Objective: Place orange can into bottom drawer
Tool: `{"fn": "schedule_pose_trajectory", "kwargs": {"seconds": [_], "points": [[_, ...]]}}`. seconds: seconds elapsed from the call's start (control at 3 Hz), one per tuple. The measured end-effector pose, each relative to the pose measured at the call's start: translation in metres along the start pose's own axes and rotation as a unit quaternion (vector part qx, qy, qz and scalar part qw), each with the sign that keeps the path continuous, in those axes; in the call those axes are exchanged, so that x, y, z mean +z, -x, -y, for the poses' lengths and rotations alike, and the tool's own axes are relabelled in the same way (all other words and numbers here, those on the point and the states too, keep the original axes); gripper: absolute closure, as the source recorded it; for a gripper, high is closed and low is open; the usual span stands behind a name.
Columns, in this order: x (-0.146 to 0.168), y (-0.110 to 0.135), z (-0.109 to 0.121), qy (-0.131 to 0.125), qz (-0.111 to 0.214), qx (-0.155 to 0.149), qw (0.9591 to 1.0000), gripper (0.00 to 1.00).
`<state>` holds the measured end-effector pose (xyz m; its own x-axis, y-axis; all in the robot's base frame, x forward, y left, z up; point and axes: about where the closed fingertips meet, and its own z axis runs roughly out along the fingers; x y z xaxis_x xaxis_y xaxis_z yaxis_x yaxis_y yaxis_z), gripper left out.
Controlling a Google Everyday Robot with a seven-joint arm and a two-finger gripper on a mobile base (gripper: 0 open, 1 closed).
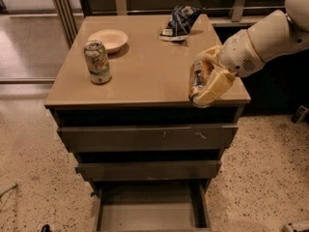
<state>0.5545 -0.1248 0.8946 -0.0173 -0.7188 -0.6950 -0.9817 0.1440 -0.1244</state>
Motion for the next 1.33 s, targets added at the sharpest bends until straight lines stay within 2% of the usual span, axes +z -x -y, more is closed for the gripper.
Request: {"fn": "schedule_pose_trajectory", "kwargs": {"seconds": [0.33,0.67,1.0,1.33], "points": [[-0.018,0.001,-0.038,-0.012,0.001,-0.004,0.9999,1.00],[-0.023,-0.021,-0.080,-0.029,-0.014,0.013,0.9994,1.00],[0.000,-0.065,-0.109,-0.029,-0.011,0.039,0.9988,1.00],[0.051,-0.135,-0.139,0.016,-0.003,0.094,0.9954,1.00]]}}
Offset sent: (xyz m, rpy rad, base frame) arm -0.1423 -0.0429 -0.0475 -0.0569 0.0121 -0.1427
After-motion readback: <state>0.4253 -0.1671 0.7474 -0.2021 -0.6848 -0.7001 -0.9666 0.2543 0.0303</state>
